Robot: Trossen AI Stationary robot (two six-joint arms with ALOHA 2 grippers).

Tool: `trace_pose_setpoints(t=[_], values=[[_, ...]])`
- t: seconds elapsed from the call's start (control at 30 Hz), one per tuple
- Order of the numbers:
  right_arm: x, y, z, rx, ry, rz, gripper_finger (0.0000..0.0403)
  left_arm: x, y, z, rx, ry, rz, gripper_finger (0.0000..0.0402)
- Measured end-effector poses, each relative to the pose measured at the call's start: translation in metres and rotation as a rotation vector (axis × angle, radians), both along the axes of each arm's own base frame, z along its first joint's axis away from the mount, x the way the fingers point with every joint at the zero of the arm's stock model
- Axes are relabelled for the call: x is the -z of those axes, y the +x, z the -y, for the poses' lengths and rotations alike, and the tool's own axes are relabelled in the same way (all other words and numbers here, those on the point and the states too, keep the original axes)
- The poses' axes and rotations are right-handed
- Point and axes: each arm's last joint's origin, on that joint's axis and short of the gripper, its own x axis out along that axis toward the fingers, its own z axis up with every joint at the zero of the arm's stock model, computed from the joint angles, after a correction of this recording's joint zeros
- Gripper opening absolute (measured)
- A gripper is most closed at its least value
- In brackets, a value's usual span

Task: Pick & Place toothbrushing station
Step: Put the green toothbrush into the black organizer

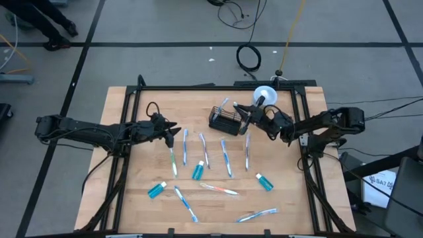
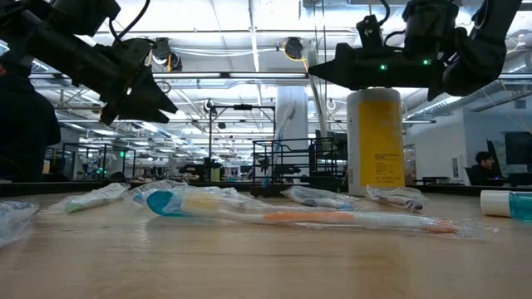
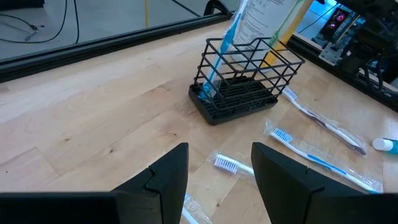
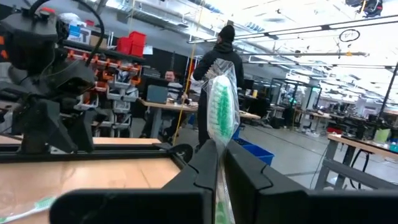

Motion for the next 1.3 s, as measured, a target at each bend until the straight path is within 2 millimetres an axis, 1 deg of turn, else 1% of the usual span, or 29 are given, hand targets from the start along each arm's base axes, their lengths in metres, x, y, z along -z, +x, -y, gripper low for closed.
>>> trace_pose_setpoints(t=[0.27,0.37,0.43,0.53,0.63,0.9,1.03,1.17,1.3], values=[[-0.004,-0.001,-0.003,0.003,-0.021,0.03,0.0013,0.0,0.0,0.0,0.0,0.0,0.0,0.018],[-0.007,-0.001,-0.005,0.061,-0.007,0.038,0.0013,0.0,0.0,0.0,0.0,-0.001,0.001,0.0179],[-0.007,0.0,-0.006,0.088,-0.023,0.012,0.0013,0.0,0.0,0.0,0.0,-0.001,0.001,0.0179],[-0.005,0.002,-0.009,0.083,-0.061,-0.038,0.0017,0.0,0.0,0.0,0.0,-0.001,0.002,0.018],[-0.005,0.002,-0.009,0.076,-0.044,-0.035,0.0035,0.0,0.0,0.0,0.0,-0.002,0.002,0.018],[-0.006,0.002,-0.008,0.08,-0.047,-0.027,0.012,0.0,0.0,0.0,-0.001,-0.003,0.003,0.018],[-0.008,0.001,-0.008,0.082,-0.05,-0.006,0.0152,0.0,0.0,0.0,-0.001,-0.003,0.003,0.018],[-0.011,0.001,-0.008,0.082,-0.055,0.027,0.0169,0.0,0.0,0.0,-0.001,-0.003,0.003,0.018],[-0.016,-0.001,-0.009,0.077,-0.066,0.088,0.0167,0.0,0.0,0.0,-0.001,-0.003,0.003,0.018]])
